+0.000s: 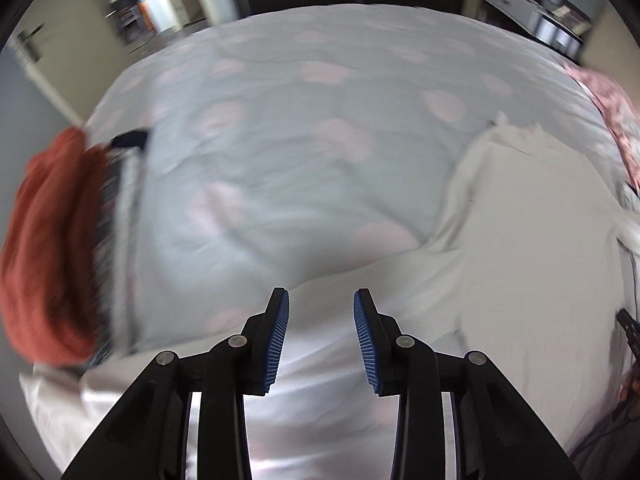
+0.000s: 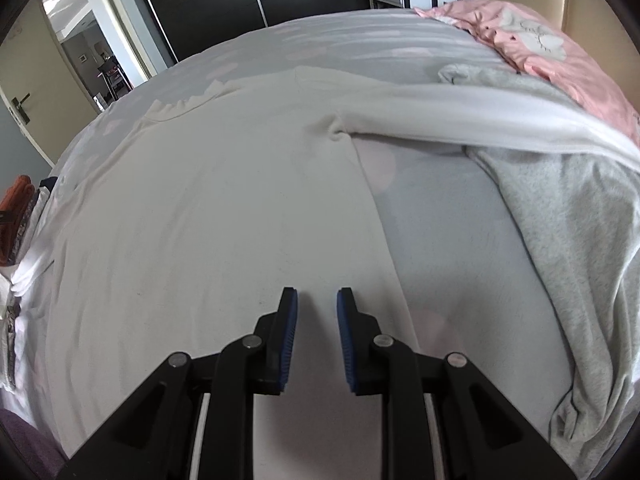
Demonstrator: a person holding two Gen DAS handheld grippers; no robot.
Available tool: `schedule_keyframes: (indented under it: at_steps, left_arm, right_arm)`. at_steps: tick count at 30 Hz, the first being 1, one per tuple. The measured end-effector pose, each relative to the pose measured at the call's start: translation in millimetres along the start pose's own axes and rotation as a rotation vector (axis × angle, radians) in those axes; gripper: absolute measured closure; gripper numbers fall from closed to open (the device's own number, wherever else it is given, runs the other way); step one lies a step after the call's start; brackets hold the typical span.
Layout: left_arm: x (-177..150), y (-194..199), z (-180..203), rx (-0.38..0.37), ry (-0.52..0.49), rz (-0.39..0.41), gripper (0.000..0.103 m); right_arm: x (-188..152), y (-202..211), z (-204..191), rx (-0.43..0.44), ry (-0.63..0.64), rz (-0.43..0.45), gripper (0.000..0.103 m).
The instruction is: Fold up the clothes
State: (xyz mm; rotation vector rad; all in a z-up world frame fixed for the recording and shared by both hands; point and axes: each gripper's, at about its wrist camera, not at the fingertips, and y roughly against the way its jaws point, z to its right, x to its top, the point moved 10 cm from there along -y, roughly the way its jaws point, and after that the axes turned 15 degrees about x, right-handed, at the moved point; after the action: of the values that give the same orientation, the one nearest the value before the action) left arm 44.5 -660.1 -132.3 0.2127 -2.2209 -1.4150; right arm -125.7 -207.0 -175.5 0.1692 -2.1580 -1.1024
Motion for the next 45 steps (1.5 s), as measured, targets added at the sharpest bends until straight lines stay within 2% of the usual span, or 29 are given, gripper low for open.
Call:
schedule_keyframes:
  at_steps: [4, 8, 10, 14, 16, 23, 24, 25, 26, 28, 31, 37, 42, 45]
  left_arm:
    - [38.8, -22.8, 58.5, -0.040, -0.099, 0.039, 0.067]
    - [64.6, -43.2, 95.2, -0.027, -0.164, 0.064, 0.067]
    - [70.4, -54.6, 106.5, -0.016, -0.187, 0.065, 0.067]
    - [76.0, -69.6, 125.6, -0.005, -0.219, 0.071, 0.067]
    - [76.3, -73.4, 133.5, -0.026, -0.216, 0.071, 0.067]
    - [75.7, -80.4, 141.5, -0.011, -0.184, 0.069, 0.068]
    - [75.5, -79.0, 143.4, -0.036, -0.158, 0.060, 0.073]
    - [75.3, -77.5, 145.3, -0.060, -0.133, 0.051, 0.087]
    - [75.2, -76.0, 147.2, -0.085, -0.107, 0.042, 0.094]
    - [75.9, -73.5, 149.5, -0.115, -0.066, 0.029, 0.098]
    - [83.3, -73.6, 143.5, -0.039, -0.068, 0.043, 0.100]
    - [127.1, -82.1, 104.3, 0.134, -0.003, 0.061, 0.101]
    - [135.0, -108.5, 102.6, 0.217, -0.012, 0.028, 0.101]
    - [121.9, -105.1, 97.7, 0.215, -0.017, 0.006, 0.099]
  right_arm:
    - [0.4, -4.0, 3.9, 0.024, -0.011, 0.008, 0.083]
    - [0.9, -7.9, 7.7, 0.049, -0.022, 0.015, 0.083]
    - [5.8, -7.9, 7.8, 0.050, -0.011, 0.031, 0.083]
    - [18.5, -7.2, 6.4, -0.004, 0.054, 0.057, 0.083]
    - [18.2, -10.4, 7.4, 0.006, 0.048, 0.049, 0.083]
    - [15.1, -12.6, 8.0, 0.043, 0.012, 0.035, 0.083]
    - [14.6, -12.0, 7.9, 0.046, 0.006, 0.034, 0.083]
    - [14.0, -11.4, 7.8, 0.049, 0.001, 0.034, 0.083]
    - [13.6, -10.9, 7.3, 0.050, -0.002, 0.033, 0.083]
    - [13.4, -10.1, 6.5, 0.050, -0.005, 0.033, 0.083]
    - [13.8, -6.3, 5.6, 0.061, -0.011, 0.045, 0.083]
    - [15.6, -5.3, 9.5, 0.059, -0.030, 0.057, 0.083]
    - [14.1, -12.3, 12.6, 0.060, -0.041, 0.046, 0.083]
    - [14.6, -13.2, 13.5, 0.061, -0.042, 0.048, 0.083]
